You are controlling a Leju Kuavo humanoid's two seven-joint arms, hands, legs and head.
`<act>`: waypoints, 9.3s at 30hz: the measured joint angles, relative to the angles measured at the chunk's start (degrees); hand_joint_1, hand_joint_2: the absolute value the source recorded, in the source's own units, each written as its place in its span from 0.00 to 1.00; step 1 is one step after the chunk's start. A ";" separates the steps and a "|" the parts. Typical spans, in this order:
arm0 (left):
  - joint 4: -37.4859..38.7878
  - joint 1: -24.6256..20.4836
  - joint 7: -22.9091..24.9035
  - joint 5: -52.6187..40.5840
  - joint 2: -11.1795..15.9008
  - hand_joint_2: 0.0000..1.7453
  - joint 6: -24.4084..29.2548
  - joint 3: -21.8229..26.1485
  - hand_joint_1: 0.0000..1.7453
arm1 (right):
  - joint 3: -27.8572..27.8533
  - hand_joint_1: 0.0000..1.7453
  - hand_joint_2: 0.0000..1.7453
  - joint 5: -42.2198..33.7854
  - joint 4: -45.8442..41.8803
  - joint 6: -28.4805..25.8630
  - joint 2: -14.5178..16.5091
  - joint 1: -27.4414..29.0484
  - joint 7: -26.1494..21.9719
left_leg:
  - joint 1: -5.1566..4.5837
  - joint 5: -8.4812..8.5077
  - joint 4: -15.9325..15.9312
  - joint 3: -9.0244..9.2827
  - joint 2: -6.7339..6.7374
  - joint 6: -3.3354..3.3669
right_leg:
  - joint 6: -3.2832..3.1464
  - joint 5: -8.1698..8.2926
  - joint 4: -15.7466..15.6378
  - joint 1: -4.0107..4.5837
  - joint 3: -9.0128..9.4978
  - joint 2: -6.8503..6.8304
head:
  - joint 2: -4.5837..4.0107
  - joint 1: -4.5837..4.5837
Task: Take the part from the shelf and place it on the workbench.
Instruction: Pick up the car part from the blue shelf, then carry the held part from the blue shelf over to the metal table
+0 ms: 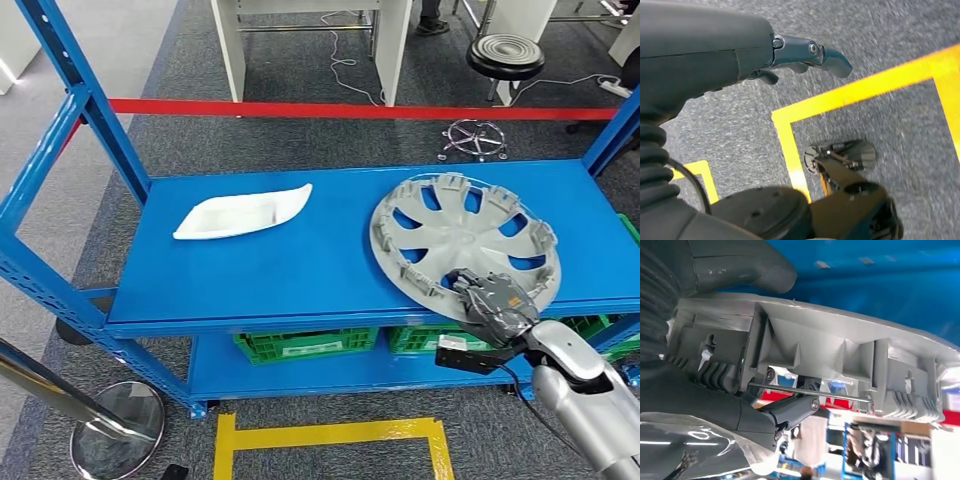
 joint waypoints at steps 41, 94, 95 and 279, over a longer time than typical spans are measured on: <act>-0.01 0.69 6.77 -0.57 -1.21 1.00 16.07 2.15 0.00 | -7.21 1.00 1.00 15.97 -19.17 -16.57 5.30 -0.71 7.64 | -0.06 0.07 0.04 -0.40 -0.11 0.01 | 0.00 -0.01 0.12 -0.07 -0.43 -0.13 | 0.00 -0.01; -0.01 -0.53 11.91 1.22 -2.47 1.00 22.20 6.38 0.00 | 0.67 1.00 1.00 20.45 -19.81 -15.53 6.55 -16.47 11.19 | 0.41 -4.98 9.85 -6.83 0.55 -1.12 | -0.61 0.82 3.62 -0.91 -4.74 -0.55 | 0.00 0.46; -0.01 -0.52 11.92 1.19 -2.48 1.00 22.21 6.40 0.00 | 0.68 1.00 1.00 20.40 -19.81 -15.56 6.55 -16.41 11.20 | 0.37 -7.05 13.50 -7.86 0.57 -1.07 | -1.04 1.12 3.63 -0.64 -5.19 -0.60 | 0.00 0.44; -0.08 -0.05 6.65 -2.83 -4.16 1.00 22.28 5.67 0.00 | 0.91 1.00 1.00 16.95 -24.24 -10.61 2.26 -13.50 7.05 | -0.83 -2.87 12.02 -9.76 -0.27 -0.24 | -1.21 0.04 1.27 -0.21 -2.17 -1.22 | 0.00 -0.09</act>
